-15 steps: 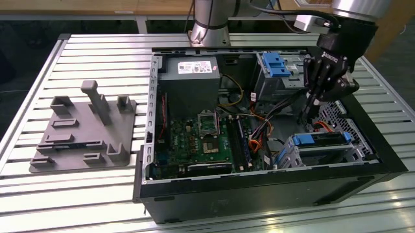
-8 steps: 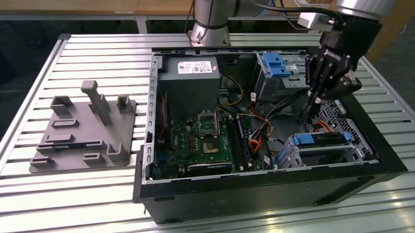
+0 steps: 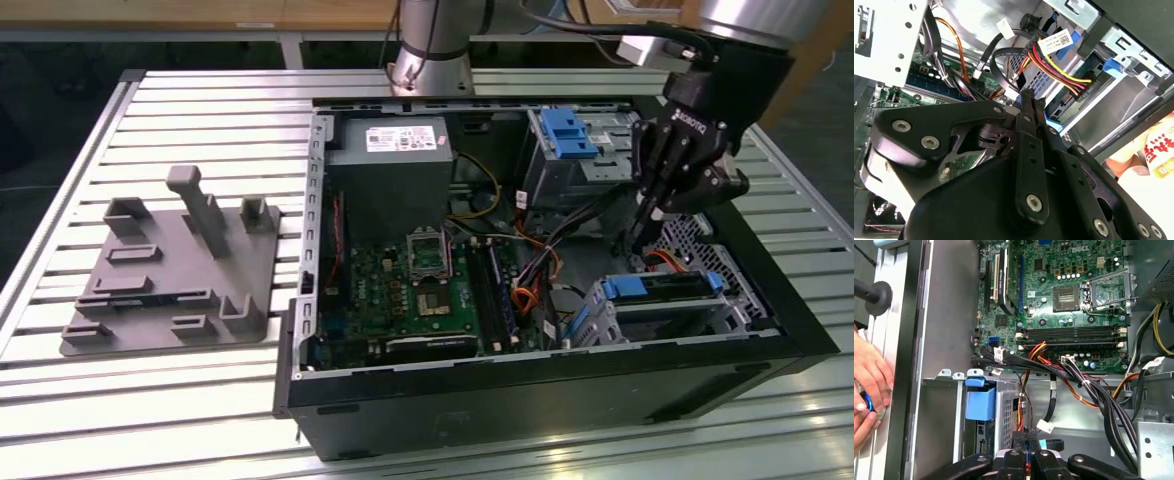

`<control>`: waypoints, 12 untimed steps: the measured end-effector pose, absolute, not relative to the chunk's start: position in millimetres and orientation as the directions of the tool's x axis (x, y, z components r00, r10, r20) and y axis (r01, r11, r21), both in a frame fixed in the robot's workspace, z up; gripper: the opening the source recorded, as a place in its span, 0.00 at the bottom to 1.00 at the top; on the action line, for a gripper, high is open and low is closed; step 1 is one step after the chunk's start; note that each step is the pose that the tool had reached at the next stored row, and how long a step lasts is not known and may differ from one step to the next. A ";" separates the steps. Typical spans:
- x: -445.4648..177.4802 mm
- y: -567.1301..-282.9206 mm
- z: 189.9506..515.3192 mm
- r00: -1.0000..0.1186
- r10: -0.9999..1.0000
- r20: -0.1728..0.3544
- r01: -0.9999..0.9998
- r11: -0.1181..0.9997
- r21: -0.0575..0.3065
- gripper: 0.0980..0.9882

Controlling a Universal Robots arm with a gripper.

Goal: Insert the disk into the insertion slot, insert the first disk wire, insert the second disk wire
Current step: 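Insert the second disk wire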

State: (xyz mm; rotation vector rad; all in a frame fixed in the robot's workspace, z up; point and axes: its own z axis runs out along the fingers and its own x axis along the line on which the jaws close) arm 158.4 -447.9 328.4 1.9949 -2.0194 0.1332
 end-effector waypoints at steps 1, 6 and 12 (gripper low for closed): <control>158.4 -448.3 328.5 0.008 -0.964 0.267 -0.989 0.032 0.143 0.05; 160.2 -450.6 331.0 0.008 -0.975 0.222 -0.989 0.025 0.145 0.05; 161.8 -455.7 337.2 0.008 -0.982 0.188 -0.989 0.020 0.148 0.05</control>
